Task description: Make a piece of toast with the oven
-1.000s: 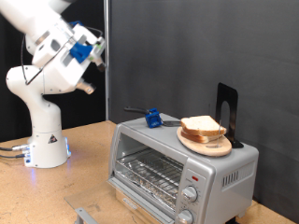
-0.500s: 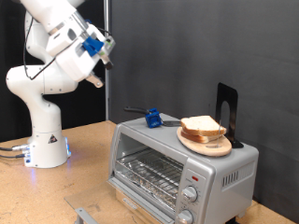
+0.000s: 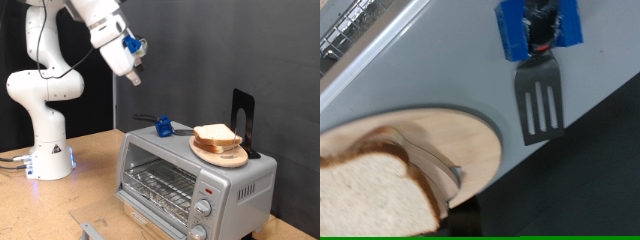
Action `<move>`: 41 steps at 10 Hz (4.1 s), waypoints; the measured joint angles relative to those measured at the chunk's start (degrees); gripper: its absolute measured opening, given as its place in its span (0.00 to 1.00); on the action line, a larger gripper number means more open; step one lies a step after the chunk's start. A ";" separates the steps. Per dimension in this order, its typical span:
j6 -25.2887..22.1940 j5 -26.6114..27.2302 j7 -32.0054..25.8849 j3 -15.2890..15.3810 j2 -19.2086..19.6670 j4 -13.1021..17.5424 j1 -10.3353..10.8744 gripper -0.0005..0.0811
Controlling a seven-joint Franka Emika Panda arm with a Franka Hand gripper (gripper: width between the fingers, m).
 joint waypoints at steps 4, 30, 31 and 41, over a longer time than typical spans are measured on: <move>0.37 -0.53 2.33 3.01 -4.40 -1.78 0.00 1.00; 24.55 2.68 -1.31 20.24 6.50 -13.37 0.86 1.00; 25.22 2.68 -1.31 20.63 6.90 -13.37 0.85 1.00; 26.23 2.77 -3.84 22.03 9.01 -13.21 0.87 1.00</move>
